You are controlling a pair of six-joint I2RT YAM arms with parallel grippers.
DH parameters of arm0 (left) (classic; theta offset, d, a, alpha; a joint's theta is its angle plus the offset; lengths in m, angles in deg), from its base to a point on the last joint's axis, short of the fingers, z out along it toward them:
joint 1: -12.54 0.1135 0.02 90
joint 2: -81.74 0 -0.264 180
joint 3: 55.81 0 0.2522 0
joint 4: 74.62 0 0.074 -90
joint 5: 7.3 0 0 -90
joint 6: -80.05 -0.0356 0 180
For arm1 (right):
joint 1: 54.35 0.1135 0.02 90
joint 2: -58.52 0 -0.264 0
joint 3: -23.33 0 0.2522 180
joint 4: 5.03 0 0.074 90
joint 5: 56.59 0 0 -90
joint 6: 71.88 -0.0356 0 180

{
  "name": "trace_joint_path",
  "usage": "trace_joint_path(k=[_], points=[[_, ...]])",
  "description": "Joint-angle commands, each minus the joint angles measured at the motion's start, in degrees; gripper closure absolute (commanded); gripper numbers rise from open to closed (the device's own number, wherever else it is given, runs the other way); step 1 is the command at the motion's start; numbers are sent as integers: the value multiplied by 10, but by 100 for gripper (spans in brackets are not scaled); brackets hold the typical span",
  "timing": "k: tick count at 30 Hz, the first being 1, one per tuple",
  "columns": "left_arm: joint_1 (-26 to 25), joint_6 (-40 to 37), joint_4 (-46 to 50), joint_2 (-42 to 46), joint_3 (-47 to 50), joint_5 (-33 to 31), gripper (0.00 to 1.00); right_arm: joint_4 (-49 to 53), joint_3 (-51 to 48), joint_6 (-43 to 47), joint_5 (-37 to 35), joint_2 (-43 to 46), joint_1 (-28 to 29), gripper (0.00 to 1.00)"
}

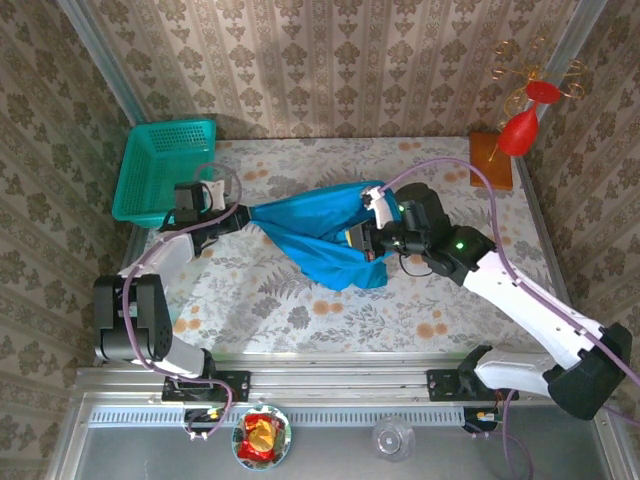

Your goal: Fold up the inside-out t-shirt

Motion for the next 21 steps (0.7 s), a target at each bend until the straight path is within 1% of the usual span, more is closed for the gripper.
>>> trace_joint_path(k=[1, 6, 12, 13, 18, 20, 21], points=[[29, 28, -17, 5, 17, 7, 100, -56, -11, -21, 5, 49, -18, 100], [59, 43, -27, 13, 36, 16, 100, -79, -48, -33, -25, 103, -50, 100], [73, 54, -37, 13, 48, 23, 100, -106, -87, -55, -69, 159, -81, 100], [75, 54, -36, 14, 48, 21, 100, -103, -89, -57, -84, 165, -84, 100], [93, 59, -36, 27, 53, 15, 100, -54, -94, -87, -209, 193, -97, 100], [102, 62, -37, 31, 56, 16, 100, -38, -100, -105, -228, 201, -112, 100], [106, 63, -38, 32, 56, 17, 100, -40, -105, -115, -222, 203, -121, 100]])
